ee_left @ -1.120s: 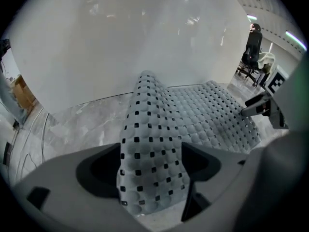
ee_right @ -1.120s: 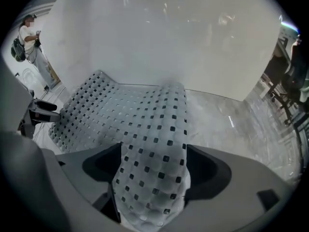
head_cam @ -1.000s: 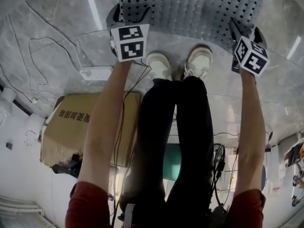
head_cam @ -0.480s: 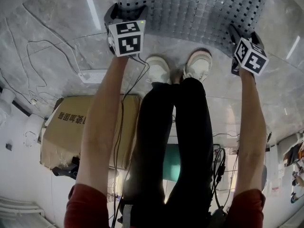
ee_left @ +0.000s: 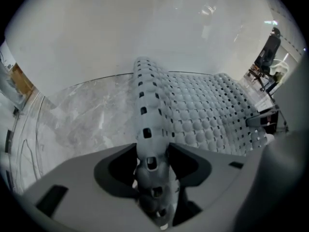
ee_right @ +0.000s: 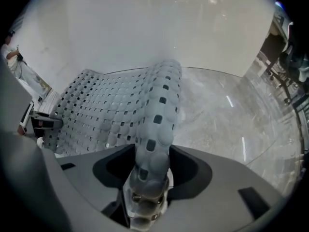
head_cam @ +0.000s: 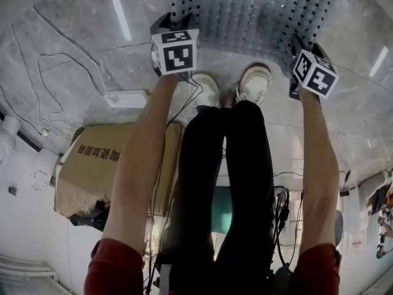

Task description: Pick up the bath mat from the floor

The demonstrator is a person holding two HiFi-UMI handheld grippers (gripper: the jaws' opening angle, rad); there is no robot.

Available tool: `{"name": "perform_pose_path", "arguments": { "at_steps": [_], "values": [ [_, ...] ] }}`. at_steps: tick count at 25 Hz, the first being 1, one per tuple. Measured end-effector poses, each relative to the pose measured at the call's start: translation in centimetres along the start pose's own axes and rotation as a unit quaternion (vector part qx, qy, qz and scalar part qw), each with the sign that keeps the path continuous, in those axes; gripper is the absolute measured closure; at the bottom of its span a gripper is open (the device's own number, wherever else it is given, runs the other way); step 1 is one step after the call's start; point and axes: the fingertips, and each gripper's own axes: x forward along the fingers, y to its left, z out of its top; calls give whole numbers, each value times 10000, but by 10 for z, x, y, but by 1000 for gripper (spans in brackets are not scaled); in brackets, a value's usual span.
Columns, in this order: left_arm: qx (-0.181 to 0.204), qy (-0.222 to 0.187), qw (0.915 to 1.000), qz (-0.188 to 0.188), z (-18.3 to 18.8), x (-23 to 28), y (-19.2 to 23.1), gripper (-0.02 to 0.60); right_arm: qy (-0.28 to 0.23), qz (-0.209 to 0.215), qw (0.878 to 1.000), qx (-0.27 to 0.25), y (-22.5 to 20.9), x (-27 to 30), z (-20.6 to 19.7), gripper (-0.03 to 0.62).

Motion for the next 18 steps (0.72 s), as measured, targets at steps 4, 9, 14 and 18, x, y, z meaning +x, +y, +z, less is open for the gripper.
{"name": "perform_pose_path", "arguments": {
  "at_steps": [4,9,14,18],
  "values": [
    [-181,156,9996,-181,-2,-10,-13,388,50,103,9999,16,10,-10,4,411],
    [-446,346,9979,-313,-6,-23,-28,402,107,136,9998,38,22,-26,12,476],
    [-697,516,9955,-384,-7,-40,-45,428,123,271,9994,-199,42,-44,21,520],
    [-868,671,9924,-558,-9,-58,-60,443,217,305,9990,-264,48,-58,19,525]
  ]
}}
